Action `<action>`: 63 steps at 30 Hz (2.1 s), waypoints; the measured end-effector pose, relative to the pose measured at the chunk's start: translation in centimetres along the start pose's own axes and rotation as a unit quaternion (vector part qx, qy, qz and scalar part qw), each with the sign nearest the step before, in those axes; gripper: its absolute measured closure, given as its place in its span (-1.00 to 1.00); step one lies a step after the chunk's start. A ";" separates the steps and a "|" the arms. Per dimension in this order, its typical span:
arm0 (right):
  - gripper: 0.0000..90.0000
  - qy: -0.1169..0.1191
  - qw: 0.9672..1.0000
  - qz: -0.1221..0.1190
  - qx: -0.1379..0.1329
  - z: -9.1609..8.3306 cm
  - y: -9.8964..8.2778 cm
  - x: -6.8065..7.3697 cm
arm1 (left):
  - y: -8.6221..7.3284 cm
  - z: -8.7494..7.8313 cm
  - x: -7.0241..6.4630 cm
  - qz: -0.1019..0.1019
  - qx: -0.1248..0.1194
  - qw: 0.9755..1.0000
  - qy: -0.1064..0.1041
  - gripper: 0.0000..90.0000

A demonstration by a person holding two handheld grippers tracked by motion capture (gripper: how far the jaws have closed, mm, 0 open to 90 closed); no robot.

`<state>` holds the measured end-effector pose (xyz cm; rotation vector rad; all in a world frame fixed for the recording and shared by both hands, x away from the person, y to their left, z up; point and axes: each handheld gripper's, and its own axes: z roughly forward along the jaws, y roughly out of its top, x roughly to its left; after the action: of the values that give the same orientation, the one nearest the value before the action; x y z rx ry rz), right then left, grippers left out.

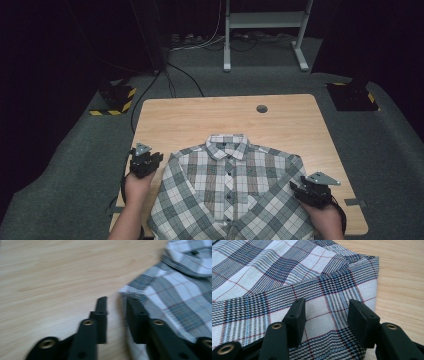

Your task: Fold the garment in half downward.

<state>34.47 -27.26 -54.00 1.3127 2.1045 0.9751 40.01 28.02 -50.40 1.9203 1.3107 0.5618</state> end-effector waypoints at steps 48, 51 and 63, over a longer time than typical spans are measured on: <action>0.08 -0.003 1.000 -0.003 -0.001 0.0 0.0 0.1 | -0.6 4.0 -1.2 -0.068 0.032 0.997 0.028 0.18; 0.08 0.001 1.000 0.003 0.000 0.0 0.0 0.0 | -0.5 4.2 -1.5 -0.063 0.032 0.997 0.034 0.54; -0.22 0.010 0.997 0.076 -0.032 -1.1 2.0 -4.5 | -0.9 4.3 -1.2 -0.075 0.016 0.997 0.023 0.84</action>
<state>36.81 -31.09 -51.66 1.4543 1.9933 1.1131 42.00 25.70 -53.75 1.8240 1.4873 0.5143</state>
